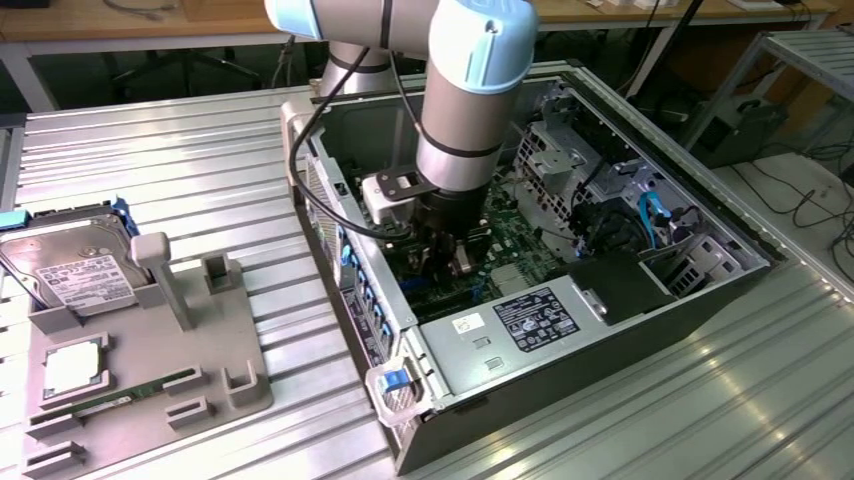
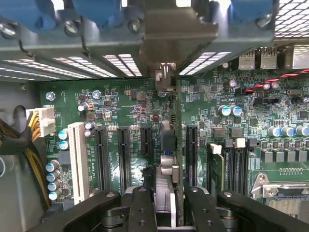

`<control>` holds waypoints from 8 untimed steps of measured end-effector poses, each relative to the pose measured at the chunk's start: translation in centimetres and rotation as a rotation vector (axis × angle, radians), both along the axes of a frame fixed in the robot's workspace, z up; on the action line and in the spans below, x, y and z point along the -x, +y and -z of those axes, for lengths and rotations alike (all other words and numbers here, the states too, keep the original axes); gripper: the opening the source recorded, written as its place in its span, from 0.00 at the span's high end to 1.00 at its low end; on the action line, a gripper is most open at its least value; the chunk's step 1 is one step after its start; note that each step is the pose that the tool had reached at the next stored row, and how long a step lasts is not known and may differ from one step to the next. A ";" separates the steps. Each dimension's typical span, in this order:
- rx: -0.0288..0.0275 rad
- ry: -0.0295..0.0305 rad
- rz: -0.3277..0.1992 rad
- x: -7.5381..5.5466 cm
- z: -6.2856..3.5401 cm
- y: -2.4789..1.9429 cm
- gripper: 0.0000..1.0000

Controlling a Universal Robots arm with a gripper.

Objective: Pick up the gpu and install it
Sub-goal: 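Insert the gpu into the slot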

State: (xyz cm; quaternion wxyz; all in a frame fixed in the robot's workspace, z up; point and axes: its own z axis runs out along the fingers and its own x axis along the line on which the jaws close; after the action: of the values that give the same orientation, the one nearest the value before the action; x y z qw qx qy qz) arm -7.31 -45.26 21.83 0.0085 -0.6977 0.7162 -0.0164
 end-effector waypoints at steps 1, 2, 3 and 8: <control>-0.0001 0.0000 0.000 0.0 0.04 0.00 0.71; 0.0000 0.0000 0.000 0.0 0.09 0.00 0.71; 0.0003 0.0002 0.000 0.0 0.12 0.00 0.71; 0.0000 0.0000 0.000 0.0 0.16 0.07 0.71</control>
State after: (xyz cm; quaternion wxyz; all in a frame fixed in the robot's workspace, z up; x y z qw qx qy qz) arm -7.31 -45.20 21.67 0.0085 -0.6977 0.7162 -0.0164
